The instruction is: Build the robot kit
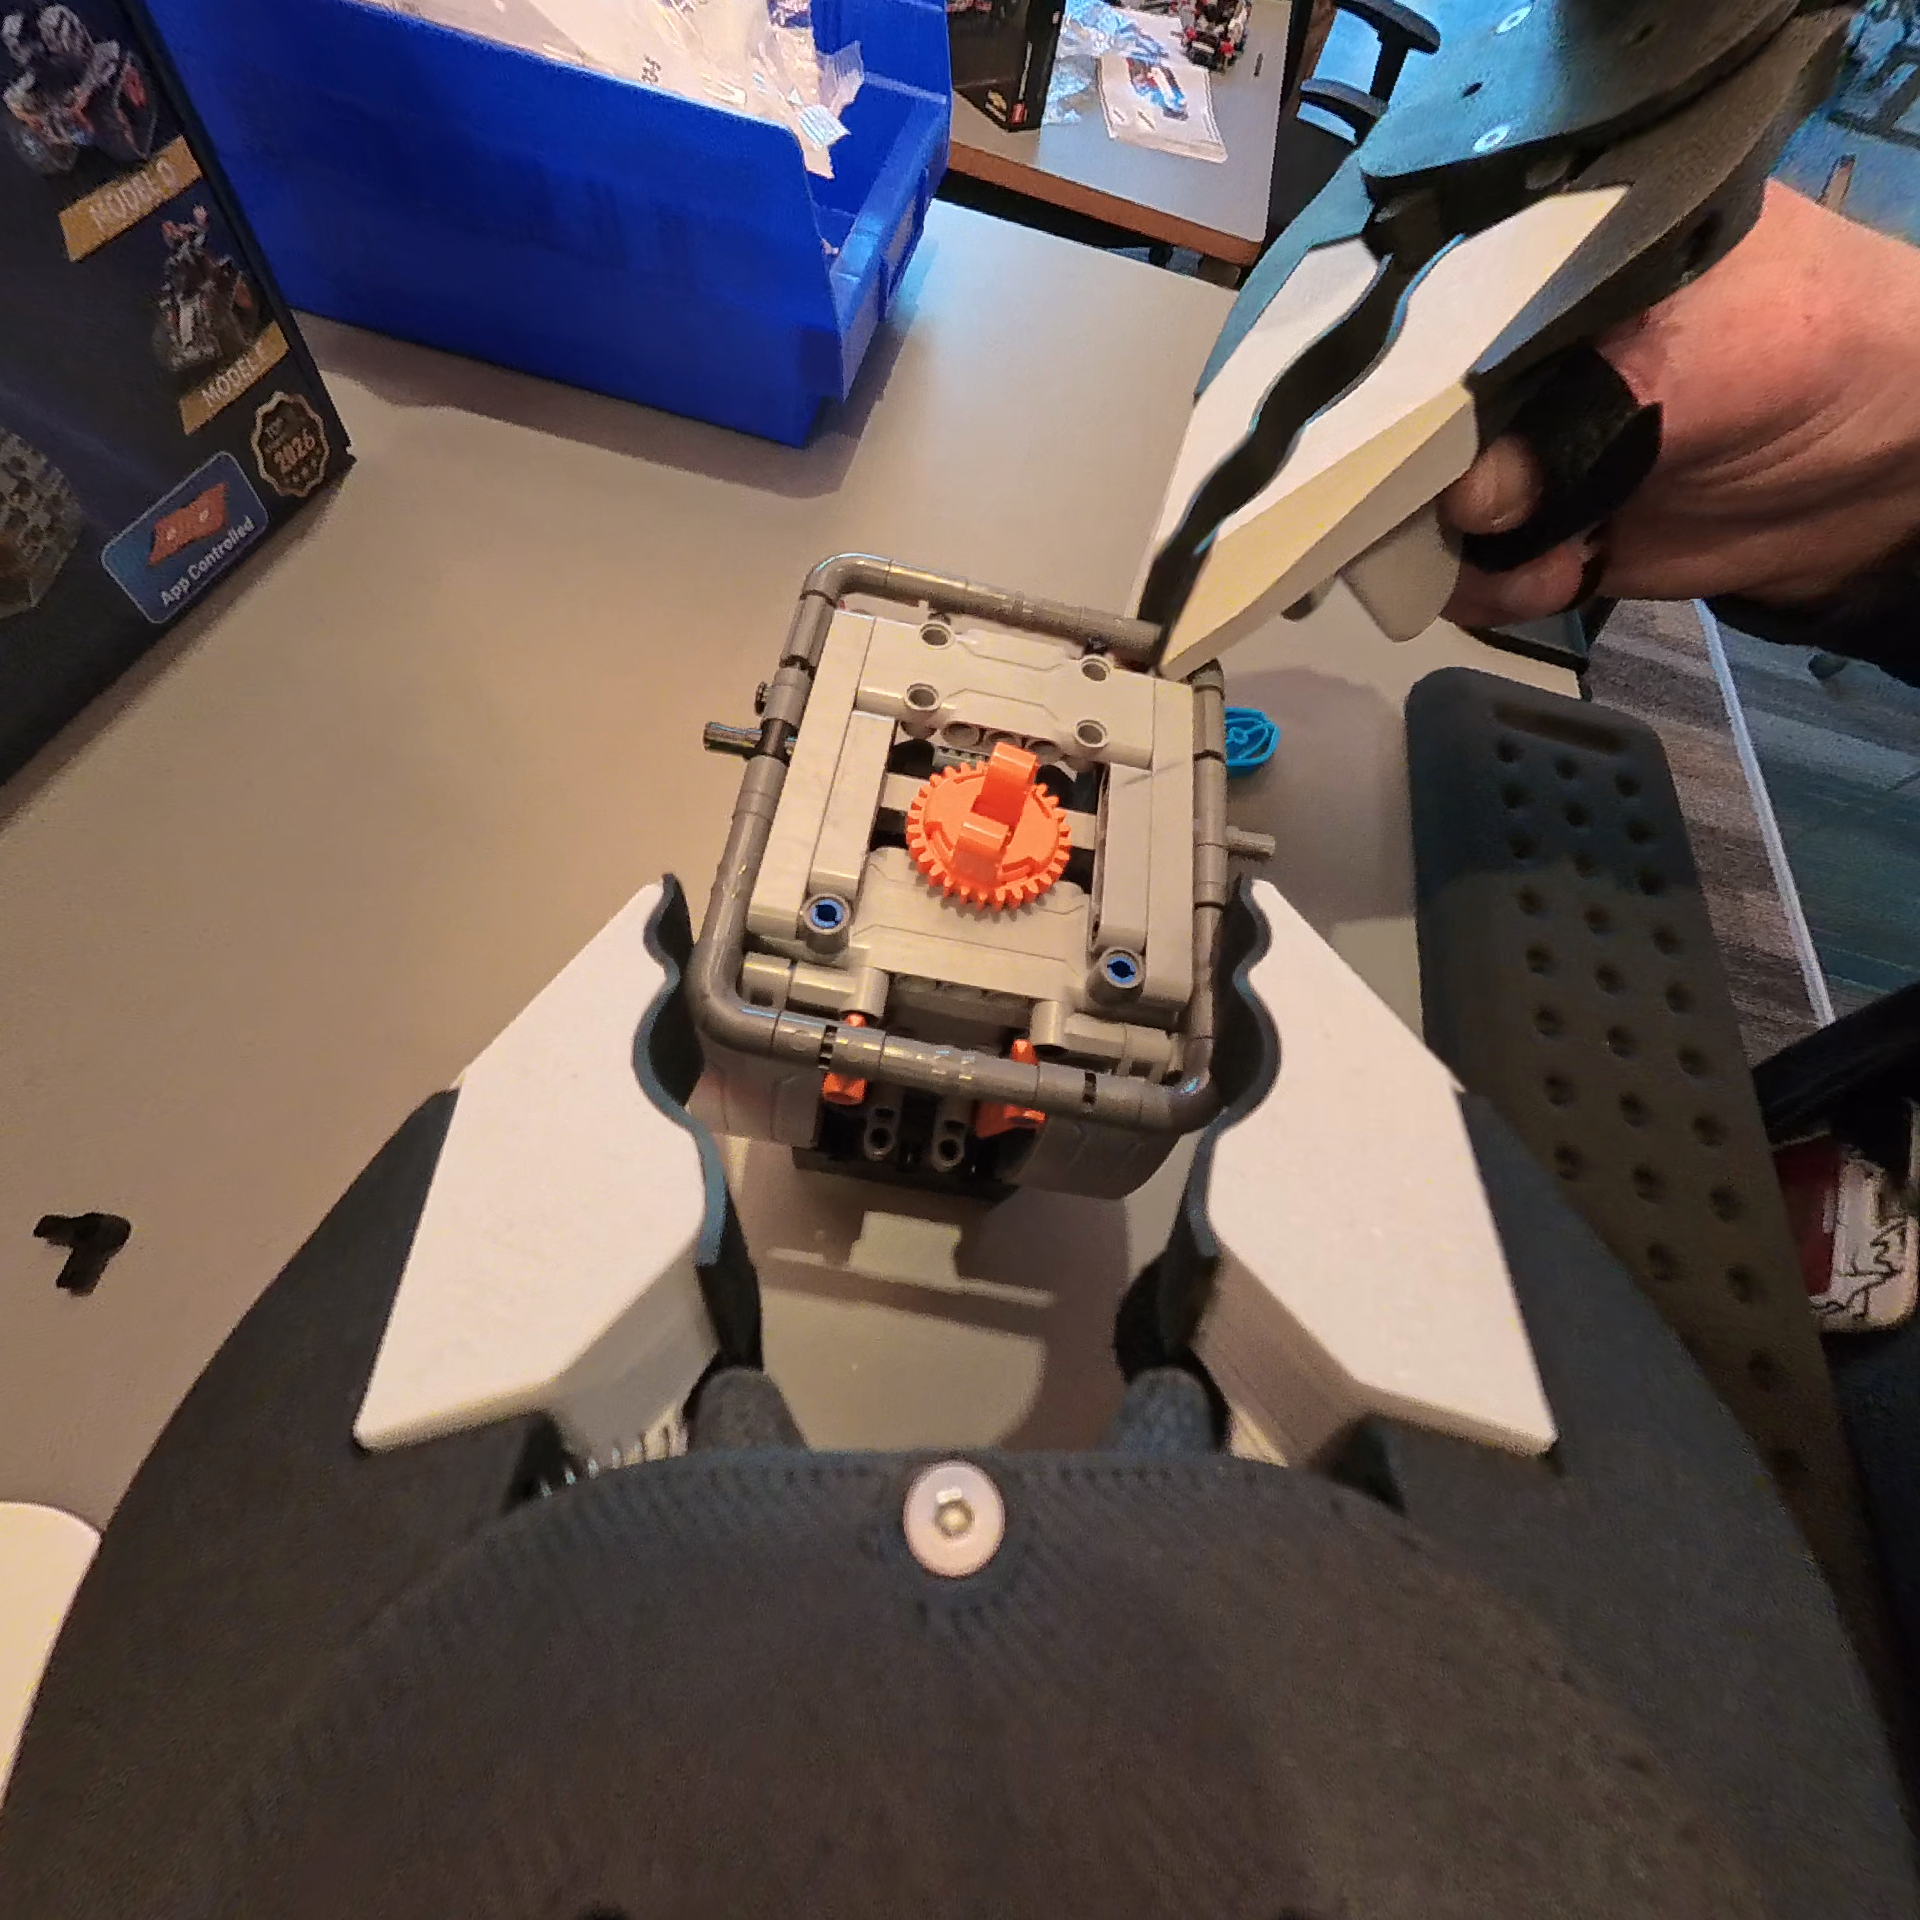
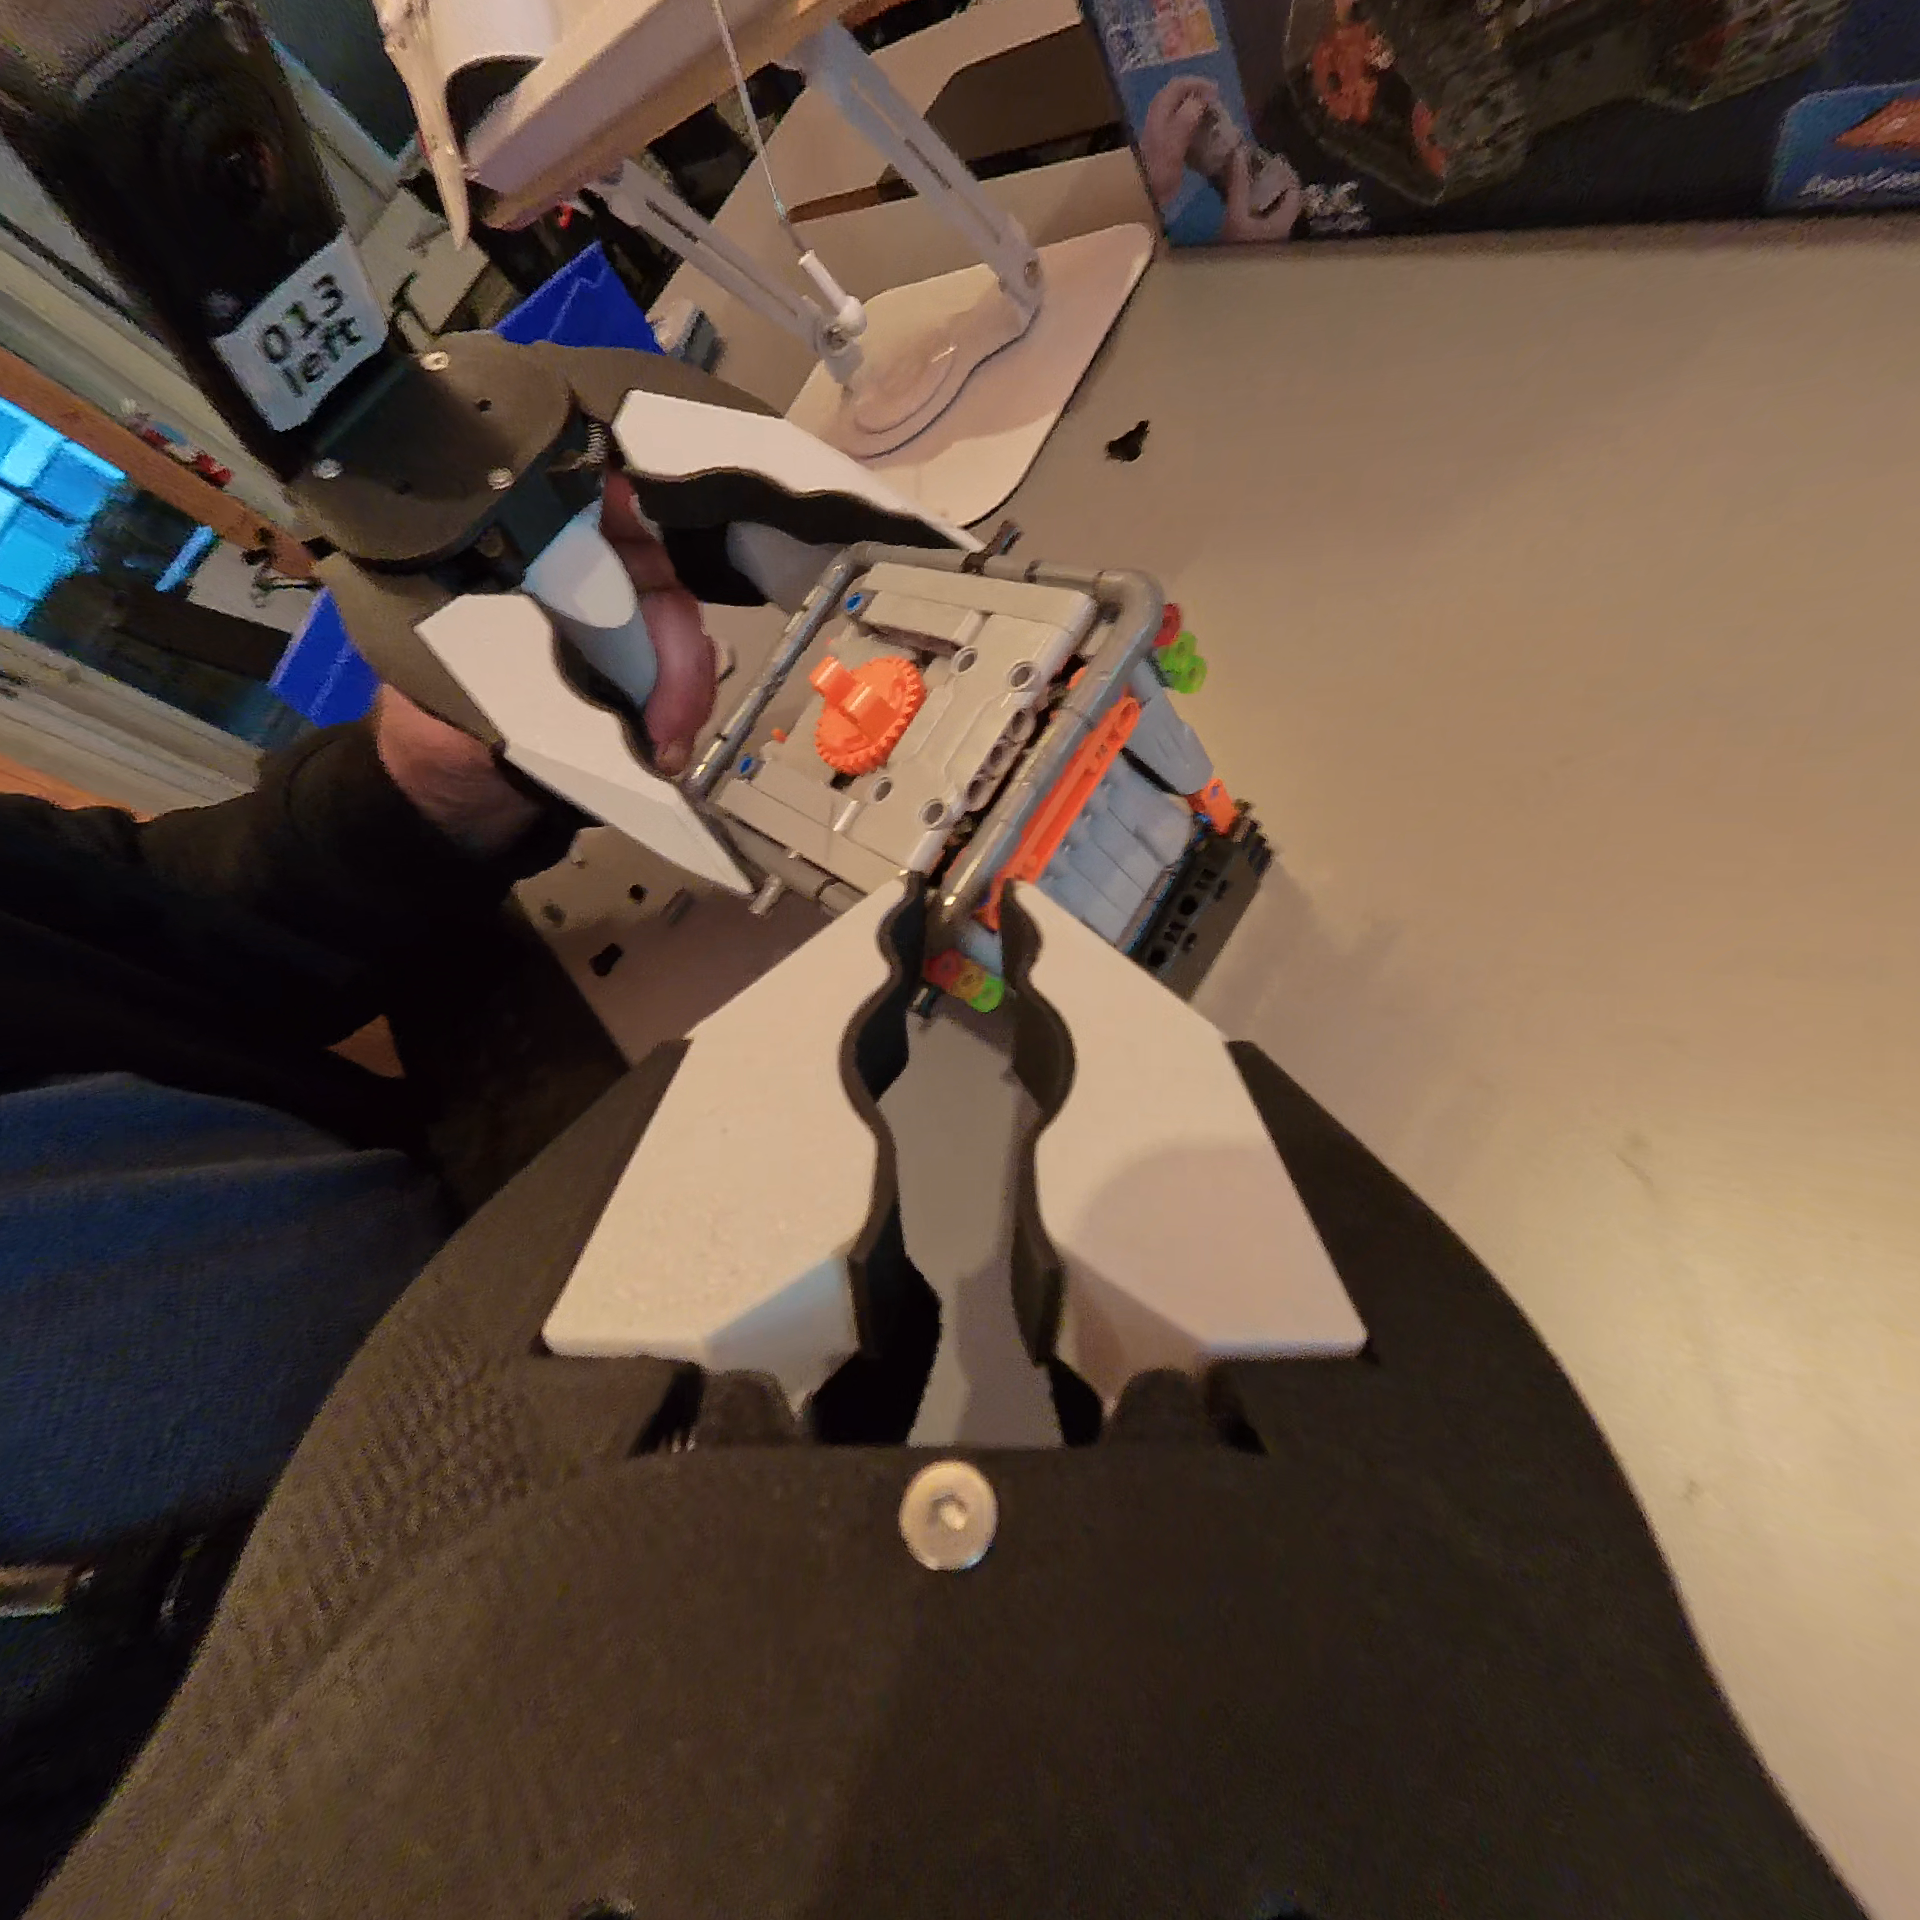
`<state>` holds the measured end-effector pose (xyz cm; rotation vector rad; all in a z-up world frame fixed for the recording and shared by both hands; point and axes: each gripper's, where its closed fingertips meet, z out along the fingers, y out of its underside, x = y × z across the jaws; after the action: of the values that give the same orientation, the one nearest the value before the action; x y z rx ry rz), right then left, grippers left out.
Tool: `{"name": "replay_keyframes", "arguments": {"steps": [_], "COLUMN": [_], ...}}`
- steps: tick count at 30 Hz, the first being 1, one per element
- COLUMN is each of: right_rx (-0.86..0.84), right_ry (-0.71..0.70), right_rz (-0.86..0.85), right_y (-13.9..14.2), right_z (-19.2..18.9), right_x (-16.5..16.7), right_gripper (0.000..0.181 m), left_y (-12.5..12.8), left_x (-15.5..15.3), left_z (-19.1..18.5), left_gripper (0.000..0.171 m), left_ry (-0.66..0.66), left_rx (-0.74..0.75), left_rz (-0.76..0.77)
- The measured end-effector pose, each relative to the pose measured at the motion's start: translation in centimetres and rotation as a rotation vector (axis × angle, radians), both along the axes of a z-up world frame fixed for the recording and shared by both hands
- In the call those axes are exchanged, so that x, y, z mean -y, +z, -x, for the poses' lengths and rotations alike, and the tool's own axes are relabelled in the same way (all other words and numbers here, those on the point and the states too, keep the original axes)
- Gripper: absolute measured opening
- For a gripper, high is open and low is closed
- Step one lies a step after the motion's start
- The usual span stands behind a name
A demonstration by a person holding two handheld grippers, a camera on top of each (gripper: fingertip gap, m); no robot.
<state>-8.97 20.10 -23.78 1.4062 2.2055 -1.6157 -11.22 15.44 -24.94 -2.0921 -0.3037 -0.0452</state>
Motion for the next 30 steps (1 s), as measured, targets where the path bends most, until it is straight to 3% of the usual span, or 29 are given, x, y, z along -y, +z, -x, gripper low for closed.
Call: {"name": "replay_keyframes", "arguments": {"steps": [5, 9, 15, 23, 26, 27, 30], "right_rx": [-0.058, -0.165, -0.208, -0.251, -0.239, -0.239, -0.234], "right_ry": [0.000, 0.009, -0.049, -0.065, -0.056, -0.068, -0.082], "right_rz": [-0.043, -0.179, -0.292, -0.485, -0.507, -0.521, -0.534], "right_y": [0.3, 0.0, -0.6, -1.3, -1.4, -1.5, -1.5], "right_z": [-1.0, -1.9, -1.5, -1.2, -1.2, -1.0, -0.9], "right_x": [-0.5, 0.6, 1.7, 0.8, 0.6, 0.4, 0.3], "right_gripper": [0.040, 0.047, 0.057, 0.054, 0.051, 0.041, 0.041], "left_y": [0.8, 0.7, -1.1, -1.0, -1.0, -1.0, -1.0], "left_x": [1.4, 2.8, 1.9, 0.9, 0.9, 0.8, 0.8], "left_z": [-0.3, -0.4, -1.2, -1.5, -1.5, -1.5, -1.6], "left_gripper": [0.099, 0.102, 0.101, 0.100, 0.099, 0.099, 0.099], "left_ry": [-0.026, -0.098, -0.216, -0.185, -0.174, -0.169, -0.161], "left_rx": [0.004, -0.015, -0.026, -0.052, -0.051, -0.049, -0.059], "left_rz": [0.001, 0.004, 0.059, 0.020, 0.010, 0.007, 0.012]}}
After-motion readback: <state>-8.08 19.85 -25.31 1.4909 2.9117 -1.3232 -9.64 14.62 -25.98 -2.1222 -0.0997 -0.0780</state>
